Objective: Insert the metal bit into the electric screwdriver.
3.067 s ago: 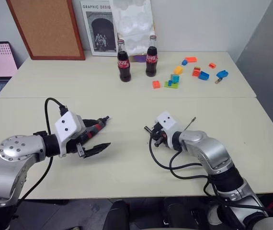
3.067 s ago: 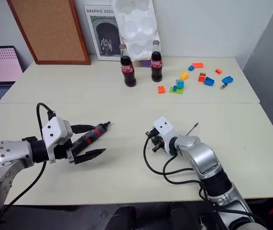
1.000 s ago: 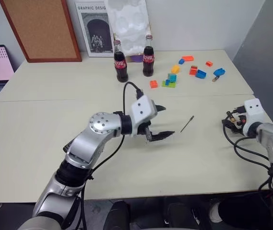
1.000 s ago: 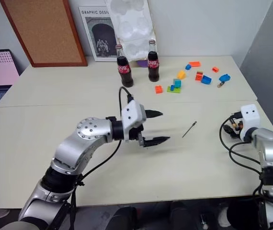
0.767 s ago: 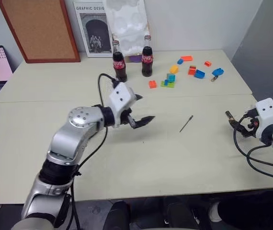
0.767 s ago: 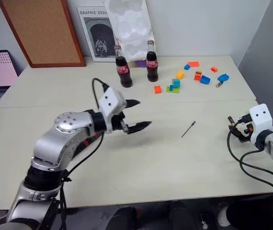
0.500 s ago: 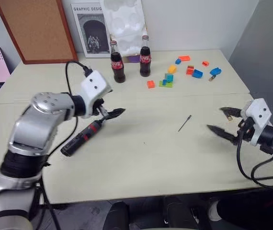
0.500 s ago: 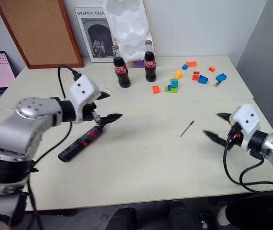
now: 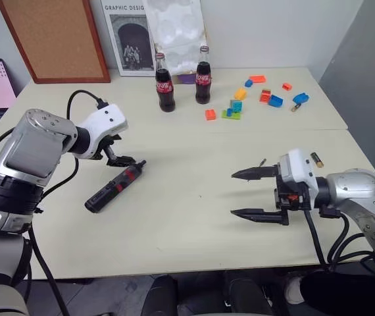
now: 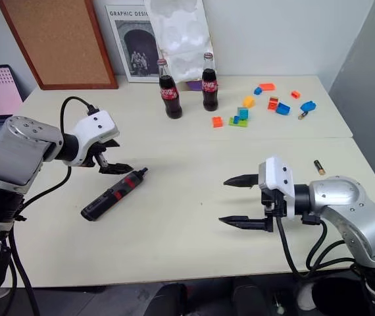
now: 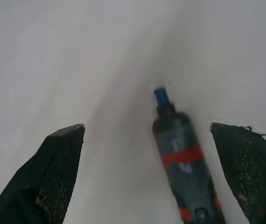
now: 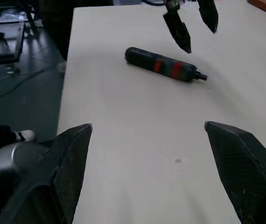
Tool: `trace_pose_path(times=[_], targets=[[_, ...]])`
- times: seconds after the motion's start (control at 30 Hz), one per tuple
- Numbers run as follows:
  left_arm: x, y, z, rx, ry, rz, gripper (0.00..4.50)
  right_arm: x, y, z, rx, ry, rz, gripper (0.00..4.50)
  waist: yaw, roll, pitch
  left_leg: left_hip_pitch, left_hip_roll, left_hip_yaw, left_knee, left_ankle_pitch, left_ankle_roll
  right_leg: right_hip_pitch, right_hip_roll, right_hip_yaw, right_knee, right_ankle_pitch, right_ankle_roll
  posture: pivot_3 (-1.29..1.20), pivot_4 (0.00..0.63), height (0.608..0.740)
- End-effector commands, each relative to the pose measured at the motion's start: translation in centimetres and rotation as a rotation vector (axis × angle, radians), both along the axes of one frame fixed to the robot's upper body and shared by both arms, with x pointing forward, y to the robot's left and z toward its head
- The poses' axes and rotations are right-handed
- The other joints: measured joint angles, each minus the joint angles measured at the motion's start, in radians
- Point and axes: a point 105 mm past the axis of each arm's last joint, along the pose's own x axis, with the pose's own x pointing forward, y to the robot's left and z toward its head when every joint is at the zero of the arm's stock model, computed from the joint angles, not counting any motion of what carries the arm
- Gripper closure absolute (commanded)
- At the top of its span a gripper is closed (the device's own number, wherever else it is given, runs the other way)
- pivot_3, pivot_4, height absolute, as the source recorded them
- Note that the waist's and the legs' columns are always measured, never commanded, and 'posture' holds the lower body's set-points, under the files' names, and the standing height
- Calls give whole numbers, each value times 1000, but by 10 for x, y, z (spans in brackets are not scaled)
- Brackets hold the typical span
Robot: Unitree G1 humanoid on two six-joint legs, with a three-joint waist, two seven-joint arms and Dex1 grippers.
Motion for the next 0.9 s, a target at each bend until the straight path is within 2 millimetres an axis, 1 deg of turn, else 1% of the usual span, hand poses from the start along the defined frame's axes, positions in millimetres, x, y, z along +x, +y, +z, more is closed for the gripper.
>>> trace_pose_path(times=[0.03,0.13,0.27,0.4,0.77,0.87,0.9], targets=[[2,2,-1,27,11,-7,0,-10,12,10,17,-48,59,451,1,0,0,-1,0,0,0,0,0,-1,0,0,0,0,0,0,150,740],[4,1,-10,29,43,-12,0,-11,14,8,17,-42,59,451,4,-1,0,-1,0,0,0,0,0,-1,0,0,1,0,0,0,150,740],[14,-9,-19,8,83,1,0,-14,16,5,24,-37,61,451,9,-1,0,-1,0,0,1,0,0,-1,0,0,2,0,0,0,150,740],[16,-10,-30,-1,129,35,0,-20,19,4,27,-33,70,451,10,-1,0,-1,0,0,1,0,0,-1,0,0,2,0,0,0,150,740],[30,-15,-34,21,142,40,0,-23,26,4,36,-35,63,451,7,-1,0,0,0,0,2,0,0,-1,0,0,3,0,0,0,150,740],[31,-18,-38,17,161,39,0,-23,27,5,39,-37,61,451,7,-1,0,0,0,0,2,0,0,-1,0,0,3,0,0,0,150,740],[30,-19,-40,17,170,33,180,-23,27,5,40,-37,60,434,6,-1,0,-1,0,0,2,0,0,-1,0,0,3,0,0,0,150,740]])
